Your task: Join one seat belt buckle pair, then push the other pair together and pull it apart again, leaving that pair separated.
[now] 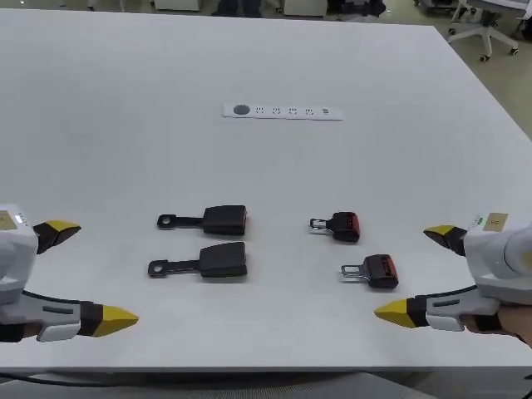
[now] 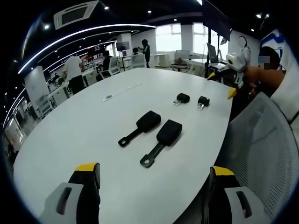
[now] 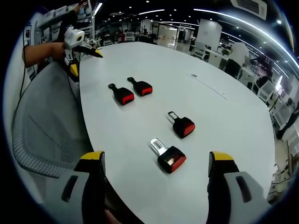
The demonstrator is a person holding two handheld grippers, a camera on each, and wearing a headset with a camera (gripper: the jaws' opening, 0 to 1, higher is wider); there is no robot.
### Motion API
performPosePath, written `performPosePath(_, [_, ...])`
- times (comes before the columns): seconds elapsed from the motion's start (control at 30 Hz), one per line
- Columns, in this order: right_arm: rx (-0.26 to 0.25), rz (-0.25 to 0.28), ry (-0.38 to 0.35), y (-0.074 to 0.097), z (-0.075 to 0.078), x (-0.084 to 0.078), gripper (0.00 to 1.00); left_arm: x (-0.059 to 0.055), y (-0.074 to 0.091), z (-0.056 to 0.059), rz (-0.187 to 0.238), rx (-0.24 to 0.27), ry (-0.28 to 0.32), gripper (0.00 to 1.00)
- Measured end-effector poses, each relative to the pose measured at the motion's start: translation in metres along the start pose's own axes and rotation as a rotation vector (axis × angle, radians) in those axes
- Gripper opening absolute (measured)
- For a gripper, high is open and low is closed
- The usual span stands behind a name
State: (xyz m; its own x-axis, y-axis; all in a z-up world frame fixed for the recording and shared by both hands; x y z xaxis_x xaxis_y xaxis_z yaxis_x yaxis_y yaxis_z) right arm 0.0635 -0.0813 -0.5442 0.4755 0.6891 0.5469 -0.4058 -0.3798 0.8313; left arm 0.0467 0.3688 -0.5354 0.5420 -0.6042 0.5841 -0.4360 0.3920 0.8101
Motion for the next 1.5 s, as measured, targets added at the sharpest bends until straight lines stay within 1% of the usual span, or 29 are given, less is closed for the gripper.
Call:
performPosePath(0.1, [-0.003, -0.007, 0.003, 0.0001, 0.0000, 0.0006, 0.90, -0.0011, -0.0004, 0.0005, -0.010, -0.004, -0.006, 0.97])
performPosePath(0.23, [0.000, -0.005, 0.009, 0.0007, -0.0001, 0.0024, 0.89, 0.0014, -0.0006, 0.0043, -0.007, -0.004, -0.009, 0.96])
performPosePath(0.43, [0.002, -0.008, 0.015, 0.0004, -0.0006, 0.0038, 0.88, 0.0018, -0.0016, 0.0053, -0.011, -0.004, -0.004, 0.96])
performPosePath(0.87, [0.014, -0.004, 0.028, -0.0022, 0.0010, 0.0038, 0.85, 0.0025, -0.0019, 0.0033, -0.019, -0.009, -0.007, 0.96])
performPosePath(1.0, [0.009, -0.010, 0.040, -0.0048, 0.0039, 0.0022, 0.84, 0.0022, -0.0031, 0.0025, -0.023, -0.011, -0.011, 0.95])
performPosePath(1.23, [0.012, -0.011, 0.044, -0.0044, 0.0045, 0.0036, 0.82, 0.0024, -0.0044, 0.0005, -0.026, -0.017, -0.017, 0.94])
performPosePath(1.5, [0.021, -0.004, 0.057, -0.0066, 0.0059, 0.0044, 0.79, 0.0030, -0.0082, -0.0002, -0.042, -0.021, -0.028, 0.91])
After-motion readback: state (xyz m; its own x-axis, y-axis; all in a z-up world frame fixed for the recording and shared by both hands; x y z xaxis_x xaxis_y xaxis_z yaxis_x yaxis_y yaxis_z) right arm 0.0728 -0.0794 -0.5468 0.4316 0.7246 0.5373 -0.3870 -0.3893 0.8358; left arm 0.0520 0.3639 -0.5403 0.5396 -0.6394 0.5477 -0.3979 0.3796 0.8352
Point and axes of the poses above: the centre of the closed fingertips' face, and the gripper's own axes: y roughly backward along the fingers, z roughly to its right, x roughly out of its top, the point moved 8 cm from there along y, roughly backward along the fingers, and after that the axes turned 13 degrees about -z, right-handed, at the moved point
